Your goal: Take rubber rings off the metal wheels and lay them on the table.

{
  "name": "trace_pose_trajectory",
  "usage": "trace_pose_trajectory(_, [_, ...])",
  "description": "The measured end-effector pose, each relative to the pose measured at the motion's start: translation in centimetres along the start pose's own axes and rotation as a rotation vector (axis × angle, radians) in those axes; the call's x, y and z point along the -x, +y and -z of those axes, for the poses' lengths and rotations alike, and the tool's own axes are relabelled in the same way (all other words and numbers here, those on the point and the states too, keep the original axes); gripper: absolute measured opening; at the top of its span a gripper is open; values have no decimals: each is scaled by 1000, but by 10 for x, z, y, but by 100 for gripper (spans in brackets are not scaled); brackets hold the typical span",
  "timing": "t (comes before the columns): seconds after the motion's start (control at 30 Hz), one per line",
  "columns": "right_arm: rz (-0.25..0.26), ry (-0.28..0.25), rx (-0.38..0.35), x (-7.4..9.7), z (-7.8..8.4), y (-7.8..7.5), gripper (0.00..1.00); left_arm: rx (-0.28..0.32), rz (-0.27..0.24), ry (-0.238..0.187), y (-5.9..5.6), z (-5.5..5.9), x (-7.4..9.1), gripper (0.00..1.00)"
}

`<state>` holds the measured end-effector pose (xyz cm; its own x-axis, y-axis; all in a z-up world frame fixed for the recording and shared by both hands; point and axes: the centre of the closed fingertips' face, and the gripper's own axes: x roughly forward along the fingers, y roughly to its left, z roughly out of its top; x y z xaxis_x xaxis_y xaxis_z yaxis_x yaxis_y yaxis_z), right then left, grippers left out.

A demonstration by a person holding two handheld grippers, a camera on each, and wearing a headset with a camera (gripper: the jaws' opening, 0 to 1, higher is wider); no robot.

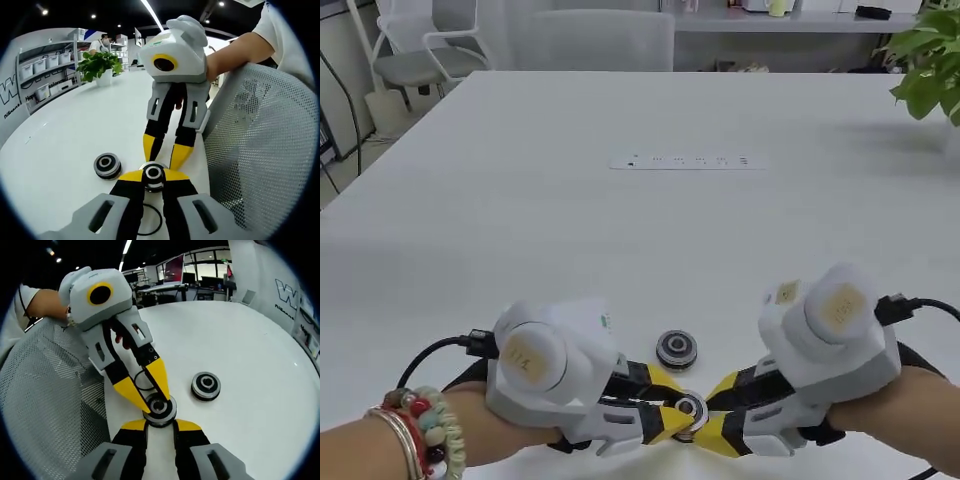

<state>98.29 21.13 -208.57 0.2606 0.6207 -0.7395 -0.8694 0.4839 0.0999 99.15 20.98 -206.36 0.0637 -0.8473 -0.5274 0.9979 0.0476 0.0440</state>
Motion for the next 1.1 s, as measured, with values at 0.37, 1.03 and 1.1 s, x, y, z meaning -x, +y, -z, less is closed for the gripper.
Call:
trace_pose_trajectory(0.37, [18,15,-9,4,3,-6,0,0,-2,1,1,1,1,8])
trace_pose_trajectory(1.03, [-4,-99,-328,16,-11,-15,0,-3,-14,12,4,1,0,8])
trace_pose_trajectory(1.1, [-4,-70,-357,17,-7,-17,0,-3,-18,12,4,1,0,8])
